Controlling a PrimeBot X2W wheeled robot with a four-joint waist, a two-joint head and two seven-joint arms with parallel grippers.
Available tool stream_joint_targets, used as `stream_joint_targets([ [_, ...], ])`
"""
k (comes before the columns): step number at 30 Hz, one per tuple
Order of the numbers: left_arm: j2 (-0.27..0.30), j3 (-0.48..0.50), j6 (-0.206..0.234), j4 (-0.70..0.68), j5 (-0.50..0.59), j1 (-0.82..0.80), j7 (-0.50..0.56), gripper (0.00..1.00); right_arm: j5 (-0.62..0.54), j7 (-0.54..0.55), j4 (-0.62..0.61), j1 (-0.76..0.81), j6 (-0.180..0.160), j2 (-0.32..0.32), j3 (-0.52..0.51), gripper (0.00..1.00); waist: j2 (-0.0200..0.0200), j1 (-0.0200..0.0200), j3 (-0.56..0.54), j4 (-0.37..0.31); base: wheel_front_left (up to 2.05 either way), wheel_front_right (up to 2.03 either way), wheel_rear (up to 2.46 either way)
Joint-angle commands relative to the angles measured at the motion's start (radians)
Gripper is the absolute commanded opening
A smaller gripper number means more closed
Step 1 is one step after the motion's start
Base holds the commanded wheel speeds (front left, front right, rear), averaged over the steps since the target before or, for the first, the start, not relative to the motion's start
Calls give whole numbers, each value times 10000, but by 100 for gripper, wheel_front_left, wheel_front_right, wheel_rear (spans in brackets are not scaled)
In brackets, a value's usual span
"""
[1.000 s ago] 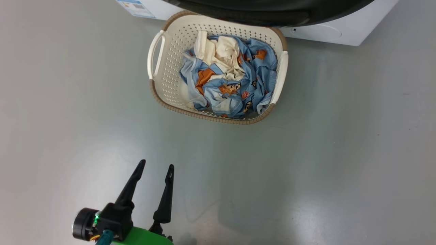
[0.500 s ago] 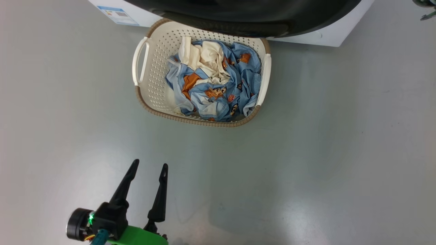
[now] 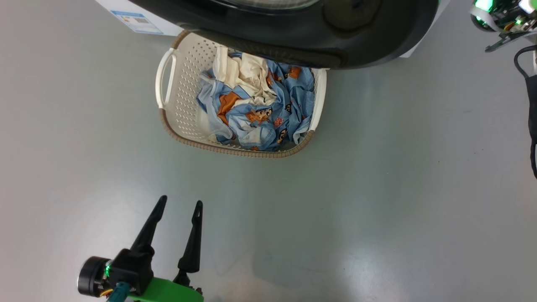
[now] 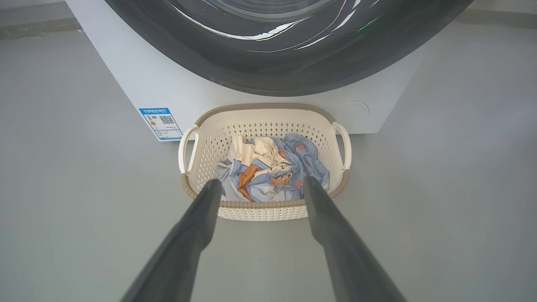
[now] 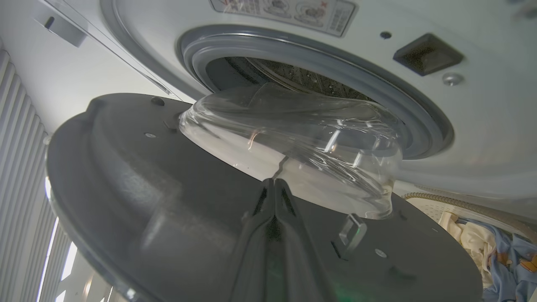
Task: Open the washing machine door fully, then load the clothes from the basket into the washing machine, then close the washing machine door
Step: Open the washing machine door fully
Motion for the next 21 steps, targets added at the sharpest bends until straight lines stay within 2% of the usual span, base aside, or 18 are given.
stream_joint_targets([
  [1,154,389,-5,-186,136,85,-65,100,66,170,-377,305,17,313,226,0,-1,0,-17,-31,0,0,0],
  [21,154,476,57,-66,-22,-74,-65,100,52,1201,-2025,1662,17,1025,1551,0,-1,0,-763,-461,0,0,0],
])
